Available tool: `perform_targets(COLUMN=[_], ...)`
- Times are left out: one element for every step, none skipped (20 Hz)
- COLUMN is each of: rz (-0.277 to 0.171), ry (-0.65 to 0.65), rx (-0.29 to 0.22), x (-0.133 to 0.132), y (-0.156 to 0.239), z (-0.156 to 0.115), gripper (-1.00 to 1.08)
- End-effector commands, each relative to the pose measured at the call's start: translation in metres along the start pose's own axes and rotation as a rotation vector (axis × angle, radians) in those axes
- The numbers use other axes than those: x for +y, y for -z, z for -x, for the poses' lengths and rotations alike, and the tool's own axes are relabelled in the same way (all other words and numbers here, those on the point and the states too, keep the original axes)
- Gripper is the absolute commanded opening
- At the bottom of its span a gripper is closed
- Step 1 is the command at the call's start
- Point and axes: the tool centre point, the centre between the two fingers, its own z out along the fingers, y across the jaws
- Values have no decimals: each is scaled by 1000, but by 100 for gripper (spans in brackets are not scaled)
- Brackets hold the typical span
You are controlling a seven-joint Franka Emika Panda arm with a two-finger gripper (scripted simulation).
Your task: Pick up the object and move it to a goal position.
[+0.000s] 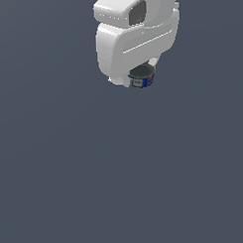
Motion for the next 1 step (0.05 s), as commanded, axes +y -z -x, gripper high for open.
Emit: perform_targets(rz=[0], ry=[0], rx=[0], x=[0], y=[2], z=[0], gripper=[-100])
